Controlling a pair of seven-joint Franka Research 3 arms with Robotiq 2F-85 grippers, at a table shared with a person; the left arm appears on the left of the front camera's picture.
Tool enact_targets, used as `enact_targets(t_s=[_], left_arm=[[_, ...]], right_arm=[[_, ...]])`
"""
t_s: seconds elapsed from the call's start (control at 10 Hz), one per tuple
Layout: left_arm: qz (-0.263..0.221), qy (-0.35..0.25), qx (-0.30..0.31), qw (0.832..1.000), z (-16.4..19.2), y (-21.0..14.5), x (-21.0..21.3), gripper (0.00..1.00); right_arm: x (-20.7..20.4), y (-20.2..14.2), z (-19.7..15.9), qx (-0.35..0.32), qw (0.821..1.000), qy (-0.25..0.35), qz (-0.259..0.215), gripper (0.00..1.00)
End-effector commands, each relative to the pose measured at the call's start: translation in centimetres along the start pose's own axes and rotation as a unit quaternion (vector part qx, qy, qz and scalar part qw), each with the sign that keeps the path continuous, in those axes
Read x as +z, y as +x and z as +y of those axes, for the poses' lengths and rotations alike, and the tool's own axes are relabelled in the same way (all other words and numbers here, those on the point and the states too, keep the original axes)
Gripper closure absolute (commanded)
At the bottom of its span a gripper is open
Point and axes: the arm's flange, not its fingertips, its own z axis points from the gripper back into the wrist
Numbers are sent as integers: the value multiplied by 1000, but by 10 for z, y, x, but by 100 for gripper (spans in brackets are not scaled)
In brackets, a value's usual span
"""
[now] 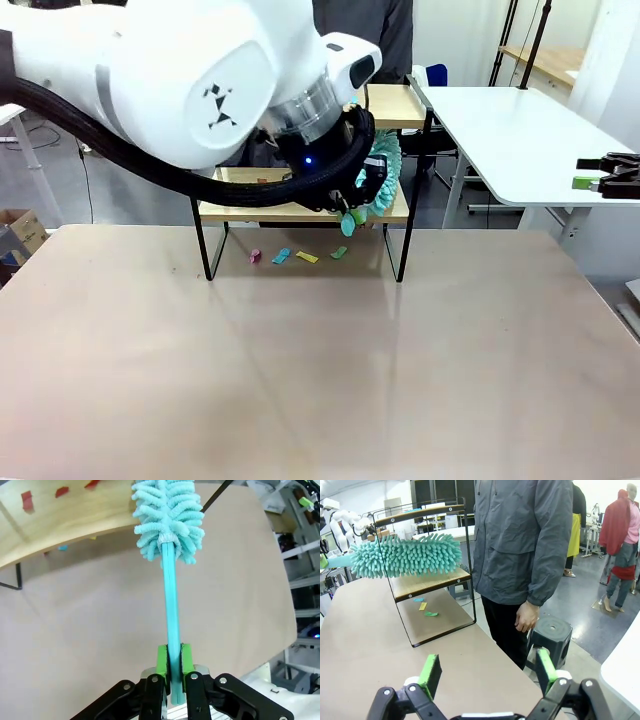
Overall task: Clean the shelf.
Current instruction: Clean the specific section of the Shelf indicated by the human with the Duster.
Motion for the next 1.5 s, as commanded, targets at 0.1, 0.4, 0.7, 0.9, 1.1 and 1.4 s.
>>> enact_targets(t_s=[0.1, 0.4, 0.7, 0.9, 1.1, 1.4], left_arm=[[-29, 28, 29, 999, -16, 0, -14, 87], [4, 8, 22, 1000, -24, -6, -35, 87], [20, 6, 27, 999, -22, -11, -43, 87], [55, 20, 47, 997, -16, -6, -46, 87], [40, 15, 10, 999, -12, -14, -46, 87], [58, 35, 3, 998, 16, -14, -37, 87]], right_arm=[[-2, 3, 1, 3, 1000, 1, -1, 0], [-2, 3, 1, 3, 1000, 1, -1, 0], [-2, 3, 1, 3, 1000, 1, -1, 0], [-2, 3, 1, 3, 1000, 1, -1, 0], [-2, 3, 1, 3, 1000, 1, -1, 0], [-2, 3, 1, 3, 1000, 1, -1, 0]])
